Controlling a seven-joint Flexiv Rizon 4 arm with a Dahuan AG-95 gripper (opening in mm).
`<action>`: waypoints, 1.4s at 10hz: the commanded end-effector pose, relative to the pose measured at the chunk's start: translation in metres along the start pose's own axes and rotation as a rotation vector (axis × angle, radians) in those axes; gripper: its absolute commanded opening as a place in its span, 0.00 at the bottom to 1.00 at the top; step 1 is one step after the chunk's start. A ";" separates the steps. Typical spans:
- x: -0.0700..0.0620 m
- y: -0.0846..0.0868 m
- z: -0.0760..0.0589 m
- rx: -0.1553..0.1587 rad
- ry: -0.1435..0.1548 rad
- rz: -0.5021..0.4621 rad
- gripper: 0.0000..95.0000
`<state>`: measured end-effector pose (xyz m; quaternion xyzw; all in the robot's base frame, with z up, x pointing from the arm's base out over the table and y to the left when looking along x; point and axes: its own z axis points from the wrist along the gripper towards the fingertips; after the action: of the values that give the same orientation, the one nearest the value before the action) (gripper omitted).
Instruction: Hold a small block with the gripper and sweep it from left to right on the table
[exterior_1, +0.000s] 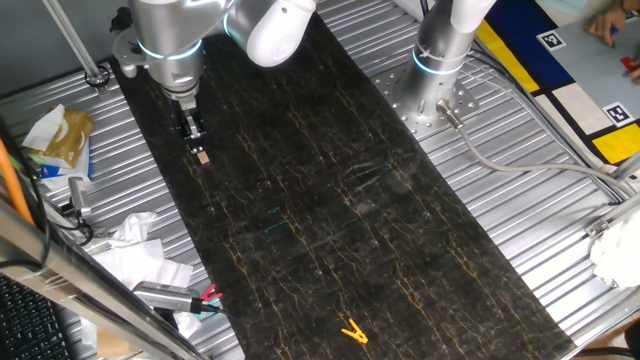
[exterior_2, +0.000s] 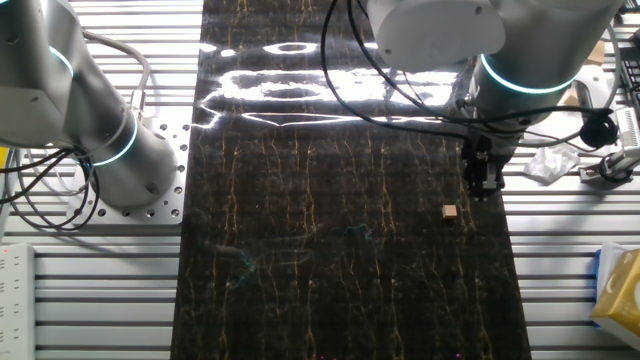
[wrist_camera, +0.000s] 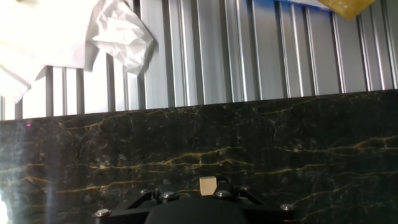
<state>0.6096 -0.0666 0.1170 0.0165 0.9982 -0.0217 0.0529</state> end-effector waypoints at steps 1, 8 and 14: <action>-0.001 0.002 0.001 0.001 0.002 -0.001 0.40; 0.001 0.001 0.002 0.001 0.006 0.012 0.40; 0.001 0.001 0.002 -0.006 -0.003 0.013 0.40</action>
<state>0.6071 -0.0655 0.1158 0.0226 0.9979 -0.0196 0.0576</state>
